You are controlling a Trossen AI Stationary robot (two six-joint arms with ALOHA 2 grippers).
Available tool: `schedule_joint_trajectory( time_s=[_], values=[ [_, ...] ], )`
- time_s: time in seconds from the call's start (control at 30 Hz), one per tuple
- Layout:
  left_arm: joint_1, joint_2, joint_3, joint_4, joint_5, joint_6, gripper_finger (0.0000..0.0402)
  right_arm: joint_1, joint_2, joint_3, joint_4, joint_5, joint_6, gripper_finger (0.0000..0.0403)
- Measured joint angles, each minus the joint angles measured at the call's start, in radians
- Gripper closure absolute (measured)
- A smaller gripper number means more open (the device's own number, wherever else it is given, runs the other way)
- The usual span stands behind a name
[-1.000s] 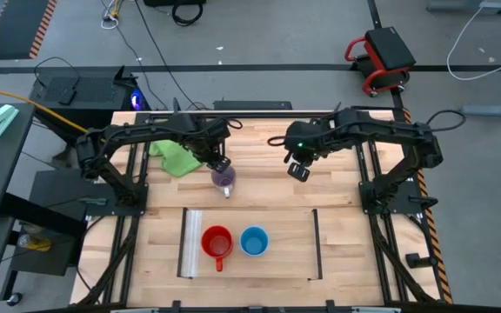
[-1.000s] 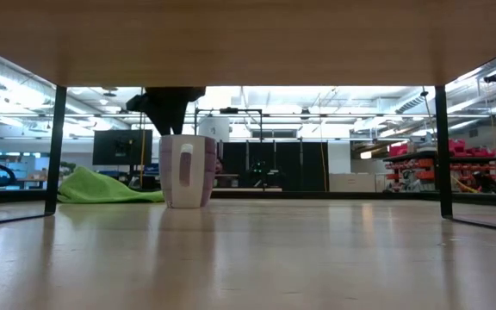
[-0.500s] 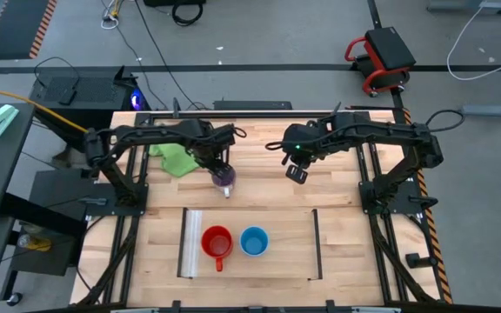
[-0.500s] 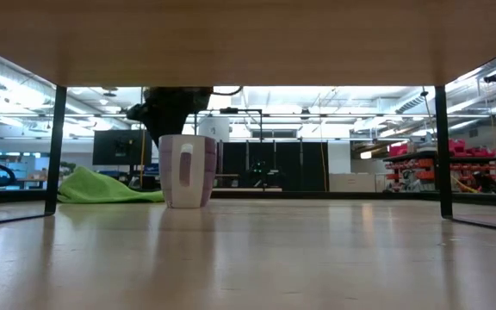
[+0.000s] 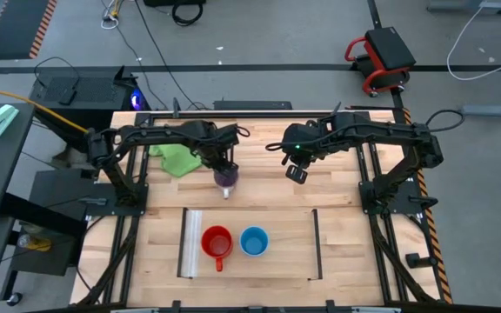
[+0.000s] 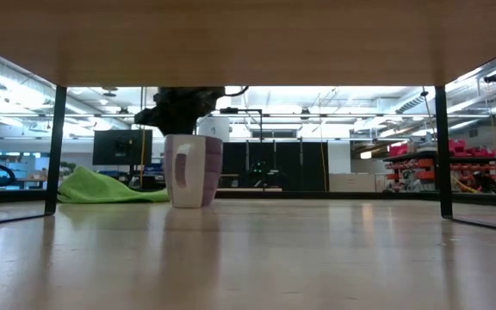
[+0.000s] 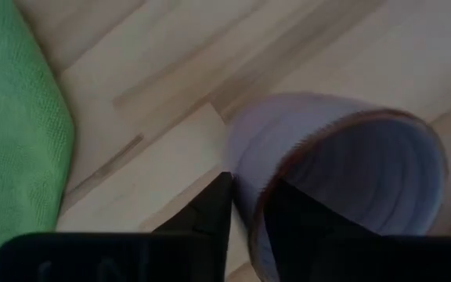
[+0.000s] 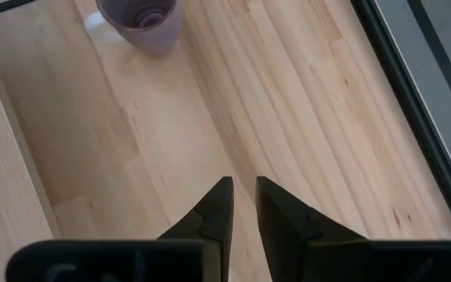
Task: Stack small to large cups/mugs on shelf
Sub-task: Put the purple mug on the shelf
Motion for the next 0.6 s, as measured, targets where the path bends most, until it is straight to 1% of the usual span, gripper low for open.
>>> schedule_joint_trajectory(
  time_s=[0.17,0.23,0.43,0.53,0.6],
  values=[
    [0.0,0.0,0.043,0.021,-0.001,0.003,0.037,0.0,0.0,0.0,0.0,0.0,0.0,0.034],
    [-0.001,0.0,0.059,0.049,0.003,0.004,0.0382,0.0,0.0,0.0,0.0,0.0,0.0,0.0341],
    [-0.001,0.022,0.11,0.091,0.001,0.005,0.0379,0.0,0.0,0.0,0.0,0.0,0.0,0.0345],
    [-0.011,0.08,0.163,0.057,0.001,0.018,0.0368,0.0,0.0,0.0,-0.001,0.0,0.0,0.0347],
    [-0.024,0.134,0.222,0.031,-0.001,0.044,0.0369,0.0,0.0,0.0,-0.001,0.0,0.0,0.0347]
  ],
)
